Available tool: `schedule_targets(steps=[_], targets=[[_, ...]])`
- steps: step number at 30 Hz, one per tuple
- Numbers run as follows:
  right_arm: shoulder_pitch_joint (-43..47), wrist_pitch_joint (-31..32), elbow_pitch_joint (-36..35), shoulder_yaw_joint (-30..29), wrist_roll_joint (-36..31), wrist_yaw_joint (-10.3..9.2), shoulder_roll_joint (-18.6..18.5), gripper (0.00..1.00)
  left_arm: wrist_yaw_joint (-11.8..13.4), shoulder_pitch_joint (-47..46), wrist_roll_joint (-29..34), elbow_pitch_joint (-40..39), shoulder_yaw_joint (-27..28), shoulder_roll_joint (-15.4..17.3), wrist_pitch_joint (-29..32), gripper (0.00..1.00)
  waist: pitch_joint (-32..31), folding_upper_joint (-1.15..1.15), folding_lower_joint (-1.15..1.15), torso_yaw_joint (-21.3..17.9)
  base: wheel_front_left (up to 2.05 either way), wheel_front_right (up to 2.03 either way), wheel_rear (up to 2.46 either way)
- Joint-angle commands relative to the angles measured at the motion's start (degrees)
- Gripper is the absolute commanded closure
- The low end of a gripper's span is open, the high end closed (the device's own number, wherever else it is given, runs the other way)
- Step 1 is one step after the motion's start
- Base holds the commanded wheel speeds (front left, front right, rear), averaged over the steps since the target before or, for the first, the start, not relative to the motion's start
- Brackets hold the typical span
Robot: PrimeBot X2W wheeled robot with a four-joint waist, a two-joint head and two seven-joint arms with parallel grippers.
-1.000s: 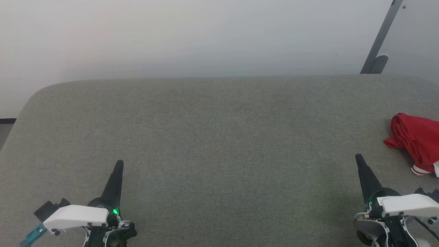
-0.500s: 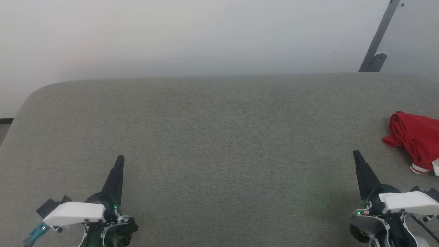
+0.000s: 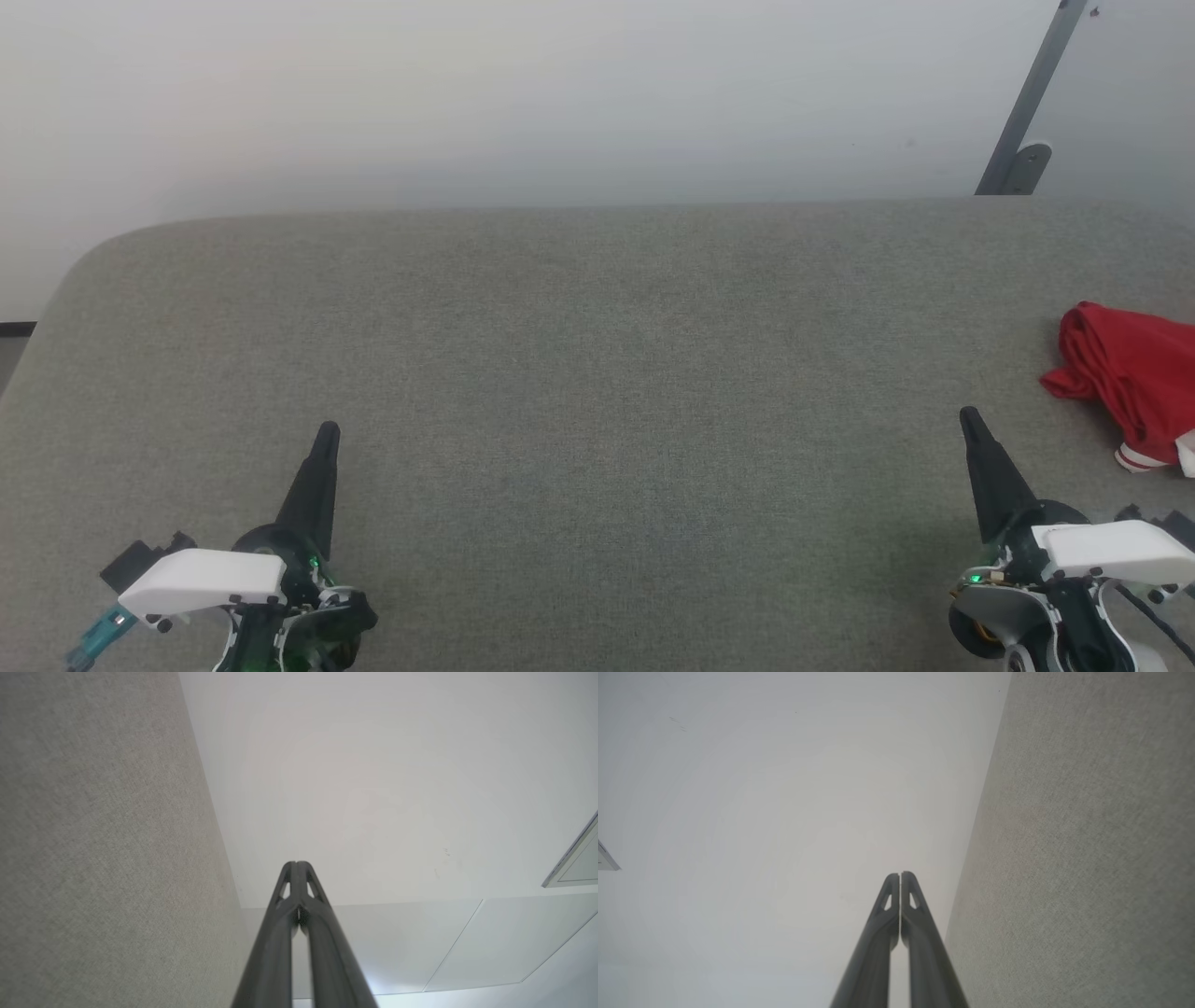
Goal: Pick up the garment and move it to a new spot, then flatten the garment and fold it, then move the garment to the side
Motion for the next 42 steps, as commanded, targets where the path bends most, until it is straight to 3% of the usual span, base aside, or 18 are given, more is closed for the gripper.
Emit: schedule_targets(steps=[1, 42], targets=[[-0.39, 0.13, -0.16, -0.03, 0.23, 0.02, 0.16, 1.00, 0.00, -0.71, -0.13, -0.01, 0.18, -0.07, 0.22, 1.00, 0.00, 0.00, 0.00, 0.00, 0.00, 0.00, 0.00], [-0.36, 0.11, -0.16, -0.02, 0.24, 0.02, 0.16, 1.00, 0.00, -0.70, -0.11, -0.02, 0.19, -0.08, 0.23, 1.00, 0.00, 0.00, 0.00, 0.00, 0.00, 0.00, 0.00]])
